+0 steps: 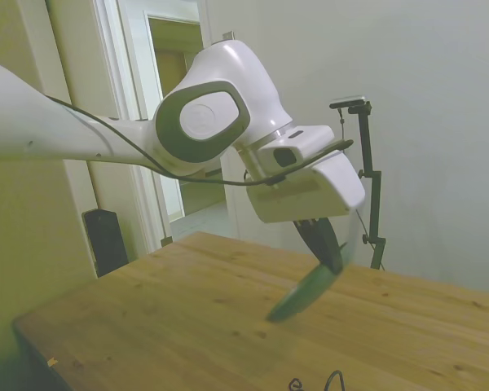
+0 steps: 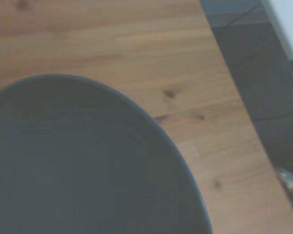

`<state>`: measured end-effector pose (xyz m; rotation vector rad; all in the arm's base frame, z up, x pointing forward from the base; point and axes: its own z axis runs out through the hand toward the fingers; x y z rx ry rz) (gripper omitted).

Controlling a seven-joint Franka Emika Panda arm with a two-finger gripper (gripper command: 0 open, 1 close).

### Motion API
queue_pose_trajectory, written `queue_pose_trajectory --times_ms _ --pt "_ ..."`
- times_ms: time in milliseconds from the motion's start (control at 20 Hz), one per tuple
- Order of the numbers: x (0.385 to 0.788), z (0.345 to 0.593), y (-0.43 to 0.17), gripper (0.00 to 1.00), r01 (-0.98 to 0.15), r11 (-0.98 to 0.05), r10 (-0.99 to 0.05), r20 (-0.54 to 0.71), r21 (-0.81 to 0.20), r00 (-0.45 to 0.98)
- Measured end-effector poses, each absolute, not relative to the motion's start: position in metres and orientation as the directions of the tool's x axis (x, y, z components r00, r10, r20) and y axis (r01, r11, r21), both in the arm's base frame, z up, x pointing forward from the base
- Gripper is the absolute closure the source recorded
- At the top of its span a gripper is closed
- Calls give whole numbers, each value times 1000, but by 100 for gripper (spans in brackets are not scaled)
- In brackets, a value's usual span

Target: Unload the plate

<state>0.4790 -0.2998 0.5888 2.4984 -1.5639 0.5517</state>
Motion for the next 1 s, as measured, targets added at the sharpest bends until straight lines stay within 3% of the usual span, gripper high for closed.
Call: queue_pose_trajectory --times_ms 500,750,1000 --pt "579 502 -248 100 -868 -337 -942 124 -364 313" --pt "594 438 -247 100 -867 -311 -936 -32 -390 351" --pt "591 377 -265 100 -869 -333 -916 -93 -367 391"
